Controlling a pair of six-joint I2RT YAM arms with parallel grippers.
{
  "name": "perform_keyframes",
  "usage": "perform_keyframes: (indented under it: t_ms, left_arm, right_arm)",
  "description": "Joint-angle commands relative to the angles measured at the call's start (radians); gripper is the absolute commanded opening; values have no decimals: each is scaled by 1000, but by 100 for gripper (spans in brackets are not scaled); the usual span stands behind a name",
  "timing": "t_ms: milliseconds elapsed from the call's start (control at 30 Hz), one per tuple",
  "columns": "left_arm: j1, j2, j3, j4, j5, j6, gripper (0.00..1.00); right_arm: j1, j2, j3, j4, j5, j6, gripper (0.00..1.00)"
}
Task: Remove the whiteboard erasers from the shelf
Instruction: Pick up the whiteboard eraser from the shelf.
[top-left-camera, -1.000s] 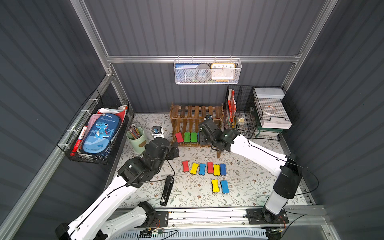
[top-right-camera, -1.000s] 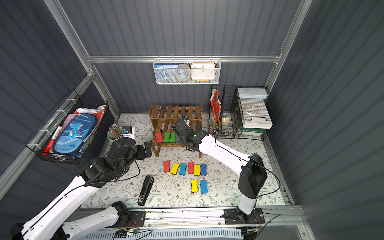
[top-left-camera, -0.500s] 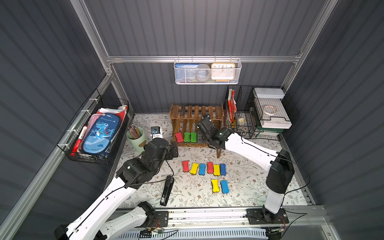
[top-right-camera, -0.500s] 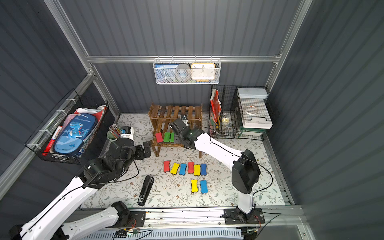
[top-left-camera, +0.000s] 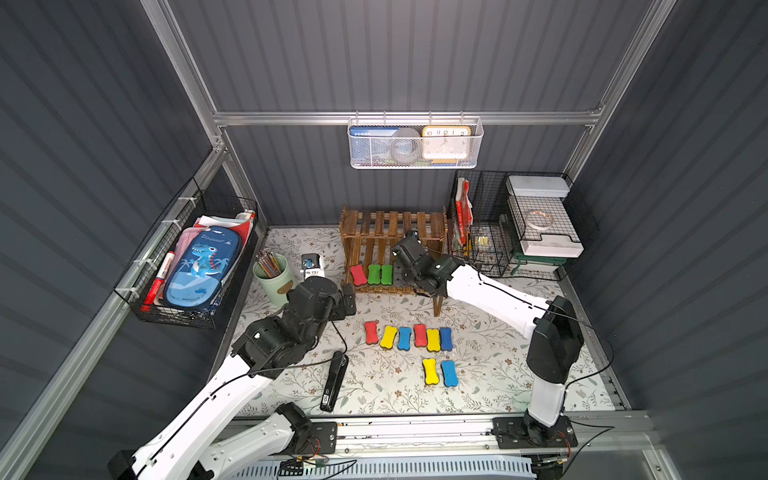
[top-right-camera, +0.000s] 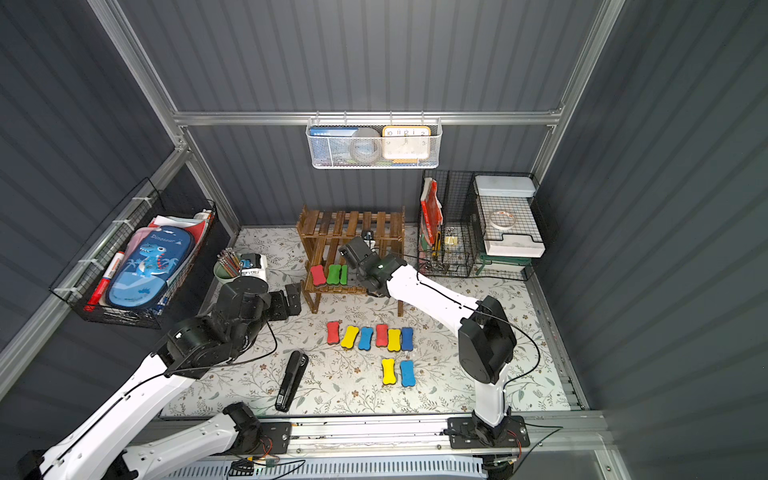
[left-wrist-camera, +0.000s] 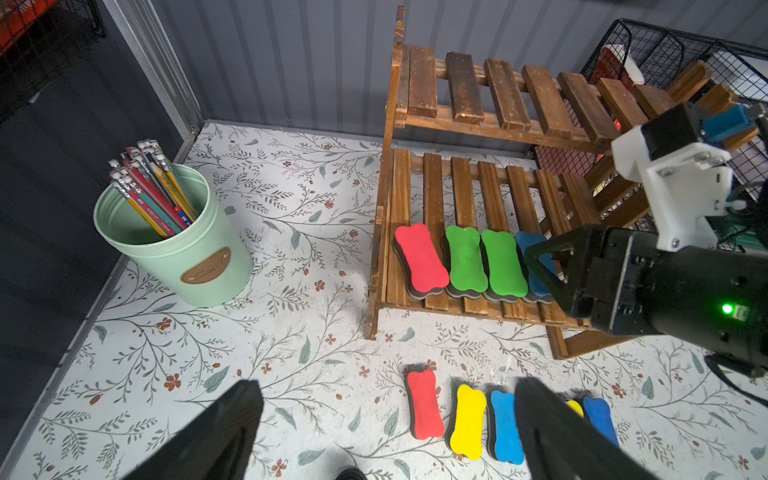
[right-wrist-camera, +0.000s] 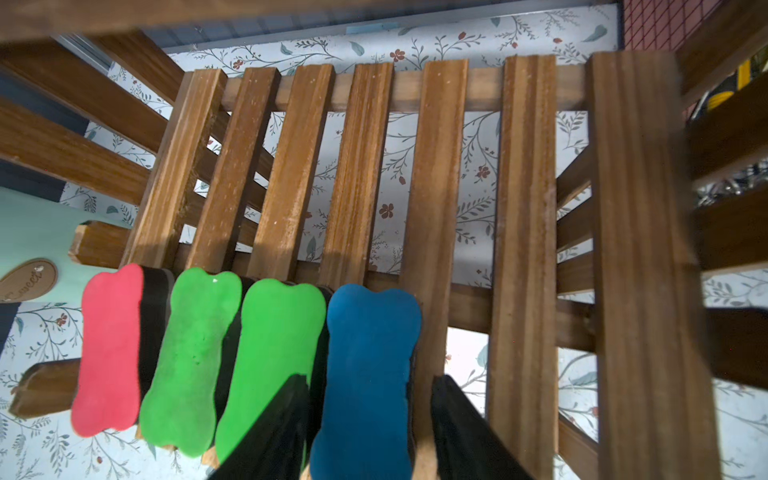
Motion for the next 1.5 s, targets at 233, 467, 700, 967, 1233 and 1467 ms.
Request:
perform_keyframes:
  t_ms: [233,467,700,967,1233,1467]
  left_arm:
    - [3,-16,-10,-26,-20,-15,99]
    - [3,-16,-11,-27,-20,-18,99]
    - [4,-14,-10,-28,-21,-20,99]
    - [3,-15,-5,-29,-18,-21,99]
    - [3,-10,0,-31,-14,-20,99]
    - [3,-4,1,-29,-11,-18,99]
  right_arm:
    - [-17,12,-17,14,-27,29,50]
    - [-17,7,-44,49,-62,25,50]
    - [-17,7,-66,30,-28,42,48]
    - [-18,0,-63,4,36,50,41]
    - [-19,23,-31,-11,9,43,50]
    - [-19,27,-25,-26,28,42,50]
